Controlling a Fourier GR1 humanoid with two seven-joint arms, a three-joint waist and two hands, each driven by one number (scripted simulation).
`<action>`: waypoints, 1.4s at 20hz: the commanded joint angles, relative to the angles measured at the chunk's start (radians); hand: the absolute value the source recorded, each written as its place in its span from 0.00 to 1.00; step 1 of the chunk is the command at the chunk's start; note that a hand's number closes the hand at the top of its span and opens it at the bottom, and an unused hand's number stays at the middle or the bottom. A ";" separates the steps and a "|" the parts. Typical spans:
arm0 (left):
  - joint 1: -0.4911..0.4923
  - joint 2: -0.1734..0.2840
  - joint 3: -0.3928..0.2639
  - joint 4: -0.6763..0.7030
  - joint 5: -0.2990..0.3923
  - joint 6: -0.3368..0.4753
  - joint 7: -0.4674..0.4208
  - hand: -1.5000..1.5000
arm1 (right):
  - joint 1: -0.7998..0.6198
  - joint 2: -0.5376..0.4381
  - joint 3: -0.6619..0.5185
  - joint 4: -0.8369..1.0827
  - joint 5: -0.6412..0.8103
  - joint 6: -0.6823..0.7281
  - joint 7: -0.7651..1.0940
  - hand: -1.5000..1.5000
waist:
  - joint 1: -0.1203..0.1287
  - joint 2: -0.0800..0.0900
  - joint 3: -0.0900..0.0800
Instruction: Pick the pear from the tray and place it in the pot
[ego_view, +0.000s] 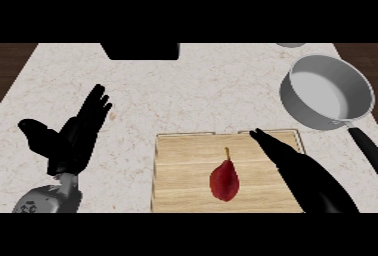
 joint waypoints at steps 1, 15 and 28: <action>0.031 -0.011 0.013 -0.048 -0.009 -0.023 0.024 0.50 | -0.013 0.103 0.001 -0.015 0.058 0.020 0.070 0.00 | 0.000 -0.001 0.000; -0.006 -0.059 0.066 0.032 -0.055 -0.080 -0.019 0.50 | -0.016 0.264 -0.005 0.134 0.212 0.074 0.057 0.00 | -0.002 0.001 0.000; 0.040 -0.089 0.049 -0.058 -0.114 -0.069 0.037 0.50 | -0.039 0.364 0.064 0.376 0.360 0.096 -0.002 0.00 | 0.001 0.000 0.000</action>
